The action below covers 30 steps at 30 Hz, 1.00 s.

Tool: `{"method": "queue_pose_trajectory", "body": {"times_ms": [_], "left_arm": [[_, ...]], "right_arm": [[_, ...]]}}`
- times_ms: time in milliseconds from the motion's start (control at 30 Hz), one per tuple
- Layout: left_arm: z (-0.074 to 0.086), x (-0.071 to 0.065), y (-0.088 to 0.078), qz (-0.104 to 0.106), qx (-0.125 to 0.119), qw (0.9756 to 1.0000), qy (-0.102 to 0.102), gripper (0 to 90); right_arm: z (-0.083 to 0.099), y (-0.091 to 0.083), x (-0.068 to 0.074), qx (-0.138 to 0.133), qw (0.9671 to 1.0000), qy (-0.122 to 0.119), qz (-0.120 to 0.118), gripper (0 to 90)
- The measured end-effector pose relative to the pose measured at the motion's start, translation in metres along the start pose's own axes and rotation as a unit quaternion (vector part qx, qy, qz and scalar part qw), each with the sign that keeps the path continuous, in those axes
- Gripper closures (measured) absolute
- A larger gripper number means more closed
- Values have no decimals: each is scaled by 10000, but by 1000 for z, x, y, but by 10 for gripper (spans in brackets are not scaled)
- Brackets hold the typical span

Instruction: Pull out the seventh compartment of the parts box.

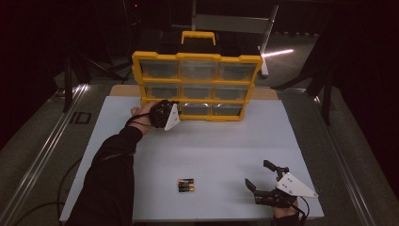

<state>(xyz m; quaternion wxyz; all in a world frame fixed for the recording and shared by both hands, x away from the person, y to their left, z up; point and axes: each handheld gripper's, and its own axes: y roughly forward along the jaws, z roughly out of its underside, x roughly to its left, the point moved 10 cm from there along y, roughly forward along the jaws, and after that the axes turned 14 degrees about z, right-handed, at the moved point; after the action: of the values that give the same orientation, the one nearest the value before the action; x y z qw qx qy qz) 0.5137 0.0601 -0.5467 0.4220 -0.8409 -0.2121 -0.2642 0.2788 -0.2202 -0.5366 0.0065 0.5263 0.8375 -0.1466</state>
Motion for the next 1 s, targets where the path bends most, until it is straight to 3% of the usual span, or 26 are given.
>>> {"method": "queue_pose_trajectory", "body": {"times_ms": [100,167,267,567,600,633,667,700,733,800,900,1000], "left_arm": [[4,2,1,-228,189,9993,228,586],[4,4,2,-278,142,9993,190,586],[5,1,5,-268,224,9989,327,587],[5,2,5,-279,193,9987,377,602],[6,2,5,-352,327,9968,636,601],[6,2,5,-352,327,9968,636,599],[7,1,6,-423,423,9948,830,601],[7,1,6,-423,423,9948,830,599],[8,-1,8,-528,548,9921,997,598],[8,-1,8,-568,565,9917,1005,597],[7,0,8,-529,505,9939,827,620],[7,2,7,-338,432,9966,607,626]], "right_arm": [[0,-1,0,5,10000,8,-5,92],[0,-1,0,8,10000,17,-1,93],[1,-1,0,17,10000,15,0,93],[1,-1,0,25,10000,22,-23,93],[0,-1,1,21,10000,0,-23,93],[0,-1,1,21,10000,0,-23,93],[0,-1,1,18,10000,-3,-26,93],[0,-1,1,18,10000,-3,-26,93],[0,-1,1,17,10000,0,-29,93],[0,-1,1,16,10000,0,-24,93],[0,-1,1,14,10000,11,-22,93],[0,-1,2,22,10000,-13,-39,93]]}}
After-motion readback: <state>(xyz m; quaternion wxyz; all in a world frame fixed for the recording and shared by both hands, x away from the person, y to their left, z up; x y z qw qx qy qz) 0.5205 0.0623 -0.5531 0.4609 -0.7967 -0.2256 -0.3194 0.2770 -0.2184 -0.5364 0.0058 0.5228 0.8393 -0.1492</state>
